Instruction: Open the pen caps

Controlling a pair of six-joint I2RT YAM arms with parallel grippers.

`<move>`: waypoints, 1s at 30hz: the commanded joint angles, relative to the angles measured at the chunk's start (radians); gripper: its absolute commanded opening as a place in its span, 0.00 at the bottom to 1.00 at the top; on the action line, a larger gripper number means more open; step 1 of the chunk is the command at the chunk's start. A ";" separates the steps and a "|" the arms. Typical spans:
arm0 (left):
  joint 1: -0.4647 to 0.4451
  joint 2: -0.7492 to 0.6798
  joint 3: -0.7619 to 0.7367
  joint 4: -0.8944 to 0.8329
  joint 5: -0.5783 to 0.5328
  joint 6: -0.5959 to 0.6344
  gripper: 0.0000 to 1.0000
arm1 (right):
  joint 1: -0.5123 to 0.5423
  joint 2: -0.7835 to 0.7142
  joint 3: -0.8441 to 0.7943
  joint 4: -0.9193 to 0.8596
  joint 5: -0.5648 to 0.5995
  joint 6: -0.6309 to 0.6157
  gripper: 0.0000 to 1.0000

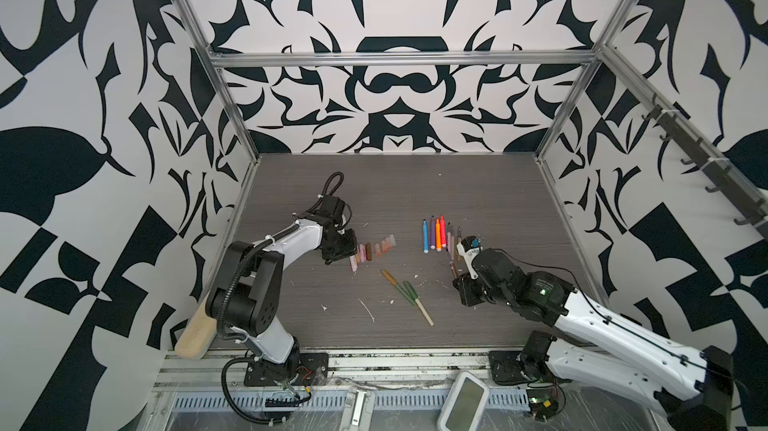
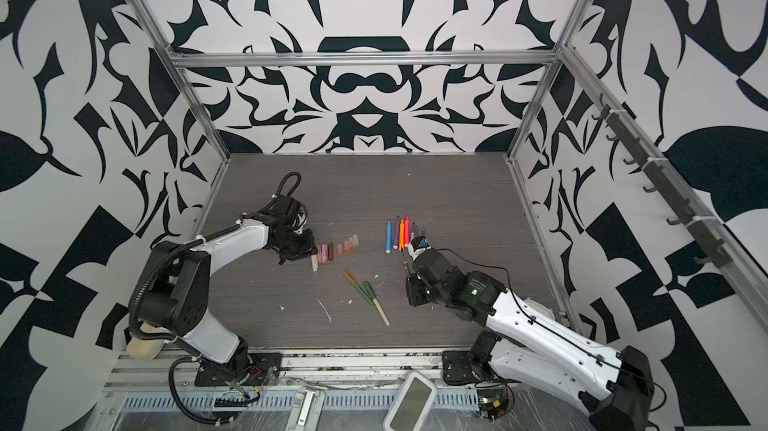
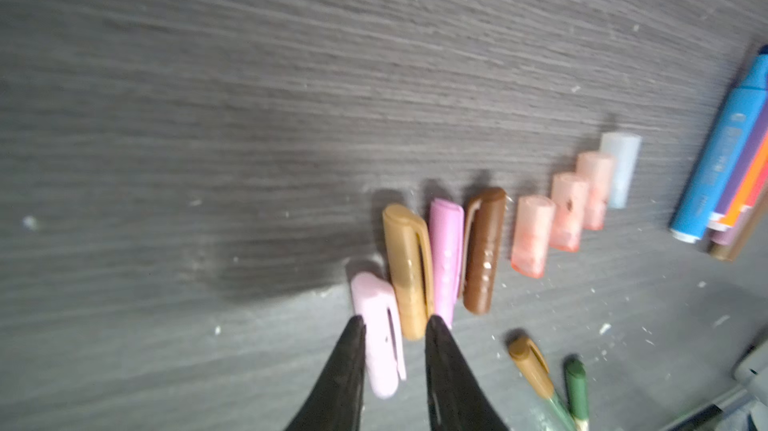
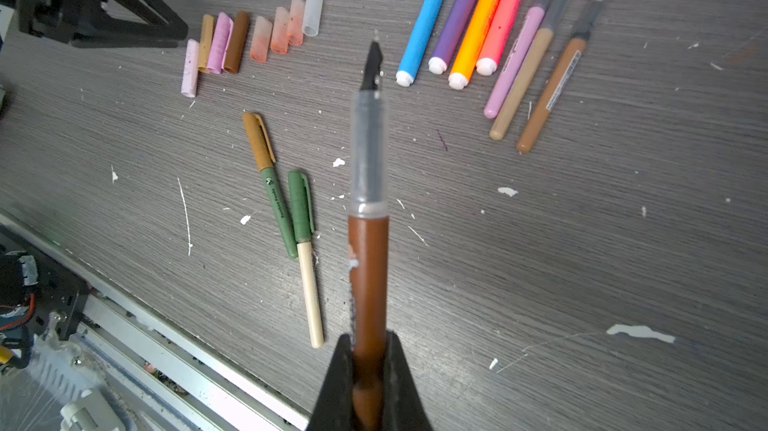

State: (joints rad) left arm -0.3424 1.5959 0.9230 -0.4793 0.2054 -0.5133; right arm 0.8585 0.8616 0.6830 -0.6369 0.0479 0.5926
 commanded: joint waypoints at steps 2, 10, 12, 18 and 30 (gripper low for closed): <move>0.003 -0.094 -0.065 0.007 0.045 -0.044 0.42 | -0.014 -0.011 0.016 -0.031 0.033 -0.011 0.00; 0.002 -0.145 -0.150 0.061 0.039 -0.062 0.48 | -0.233 0.084 0.073 -0.084 -0.092 -0.089 0.00; 0.004 -0.130 -0.157 0.080 0.038 -0.062 0.49 | -0.338 0.095 0.068 -0.061 -0.186 -0.111 0.00; 0.011 -0.055 -0.140 0.131 0.048 -0.052 0.49 | -0.631 0.171 0.040 0.008 -0.441 -0.152 0.00; 0.057 0.004 -0.114 0.155 0.117 -0.007 0.49 | -0.729 0.264 0.033 0.081 -0.509 -0.147 0.00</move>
State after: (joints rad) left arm -0.2924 1.5784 0.7990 -0.3332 0.2855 -0.5369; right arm 0.1329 1.1198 0.7097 -0.5877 -0.4370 0.4625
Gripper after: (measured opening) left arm 0.489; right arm 0.113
